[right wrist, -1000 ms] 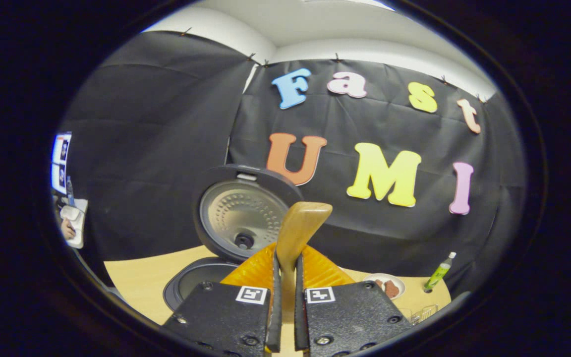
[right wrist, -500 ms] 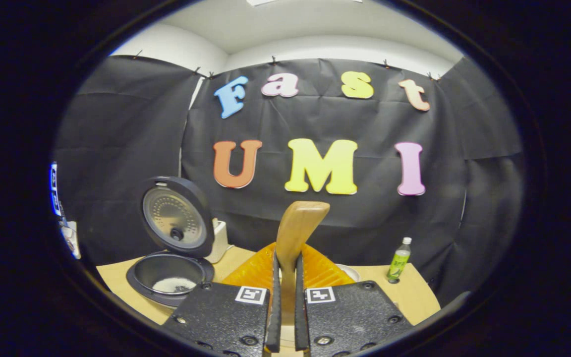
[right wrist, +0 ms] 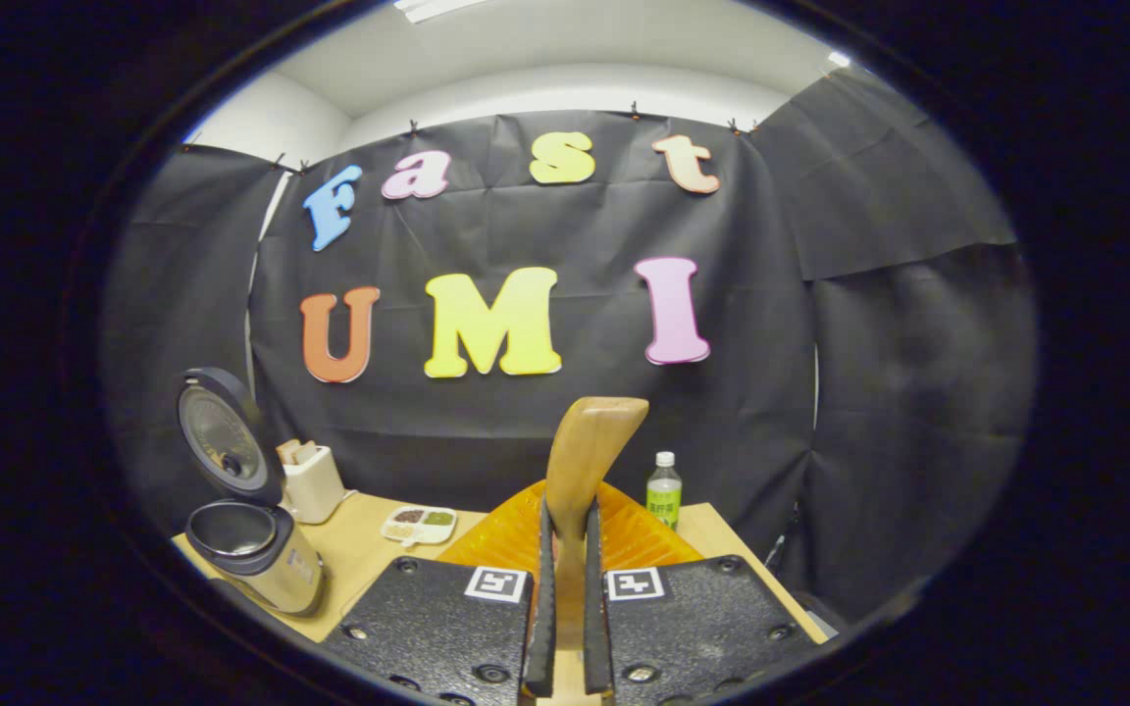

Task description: Close the left gripper, press the button to open the rice cooker; take a wooden spoon from the chopstick holder with the right hand, scoop a spoonful of rice and pour it into the rice cooker, then put the wooden spoon back into the chopstick holder.

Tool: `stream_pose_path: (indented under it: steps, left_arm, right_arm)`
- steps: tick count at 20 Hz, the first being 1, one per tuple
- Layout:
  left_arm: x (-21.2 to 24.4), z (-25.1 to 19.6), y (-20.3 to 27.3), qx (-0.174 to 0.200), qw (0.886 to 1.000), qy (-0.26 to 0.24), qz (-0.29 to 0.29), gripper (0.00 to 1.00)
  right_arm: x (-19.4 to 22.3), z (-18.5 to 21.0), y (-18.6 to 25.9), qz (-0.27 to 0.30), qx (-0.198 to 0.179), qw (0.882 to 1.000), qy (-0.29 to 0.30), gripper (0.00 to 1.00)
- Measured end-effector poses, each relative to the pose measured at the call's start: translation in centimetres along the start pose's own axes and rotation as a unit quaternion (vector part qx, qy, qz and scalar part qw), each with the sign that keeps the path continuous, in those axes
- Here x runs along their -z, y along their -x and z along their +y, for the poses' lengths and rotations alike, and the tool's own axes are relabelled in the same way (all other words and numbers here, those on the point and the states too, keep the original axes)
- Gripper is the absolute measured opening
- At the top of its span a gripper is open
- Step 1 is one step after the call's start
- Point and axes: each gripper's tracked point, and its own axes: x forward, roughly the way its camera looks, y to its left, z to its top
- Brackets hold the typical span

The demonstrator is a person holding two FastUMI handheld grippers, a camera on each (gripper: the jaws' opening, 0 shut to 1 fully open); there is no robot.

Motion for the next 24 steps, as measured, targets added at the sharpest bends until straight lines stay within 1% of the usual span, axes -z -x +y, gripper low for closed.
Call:
stream_pose_path:
  steps: [1,5,8,10,12,14,17,18,20,21,22,23,24]
  left_arm:
    - [0.0,-0.2,-0.3,0.001,1.000,-0.001,-0.002,0.94]
    - [-0.1,-0.5,-1.1,-0.013,1.000,-0.016,0.005,0.95]
    - [-1.2,-1.7,-1.2,-0.002,1.000,-0.030,-0.005,0.94]
    - [-1.4,-2.7,-1.5,0.006,0.999,-0.040,-0.006,0.94]
    - [-1.7,-3.3,-2.2,0.012,0.999,-0.048,-0.011,0.94]
    - [-2.7,-3.3,-3.5,0.011,0.998,-0.058,-0.028,0.94]
    - [-2.5,-2.2,-6.2,-0.002,0.998,-0.061,-0.018,0.96]
    - [-2.8,-1.8,-7.1,-0.007,0.998,-0.063,-0.018,0.96]
    - [-2.8,-0.4,-8.9,-0.024,0.998,-0.062,-0.006,0.95]
    - [-2.7,0.1,-9.5,-0.030,0.998,-0.057,0.000,0.95]
    - [-2.9,0.3,-9.8,-0.032,0.998,-0.053,0.001,0.96]
    - [-3.4,0.6,-10.3,-0.035,0.998,-0.051,-0.002,0.96]
    - [-3.9,1.1,-10.7,-0.039,0.998,-0.050,-0.007,0.96]
  right_arm:
    - [1.0,-0.8,-0.5,0.005,0.005,1.000,-0.008,0.17]
    - [4.9,-2.3,-3.2,0.025,-0.006,0.999,-0.043,0.17]
    - [6.4,-4.0,-5.2,0.018,0.006,0.998,-0.052,0.17]
    - [7.9,-4.5,-6.0,0.030,0.012,0.998,-0.061,0.18]
    - [8.7,-3.8,-6.4,0.043,-0.005,0.996,-0.076,0.19]
    - [8.6,-3.0,-6.0,0.042,-0.027,0.996,-0.078,0.21]
    - [7.8,-4.0,-6.2,0.035,-0.008,0.998,-0.051,0.84]
    - [7.4,-4.3,-5.7,0.029,0.001,0.999,-0.044,0.93]
    - [6.5,-4.8,-4.5,0.013,0.015,0.999,-0.031,0.94]
    - [6.2,-5.0,-3.9,0.008,0.020,0.999,-0.027,0.97]
    - [6.0,-5.0,-3.0,0.004,0.023,0.999,-0.025,0.96]
    - [5.7,-5.2,-2.2,0.003,0.024,0.999,-0.023,0.98]
    - [5.5,-5.2,-1.5,0.001,0.028,0.999,-0.026,0.98]
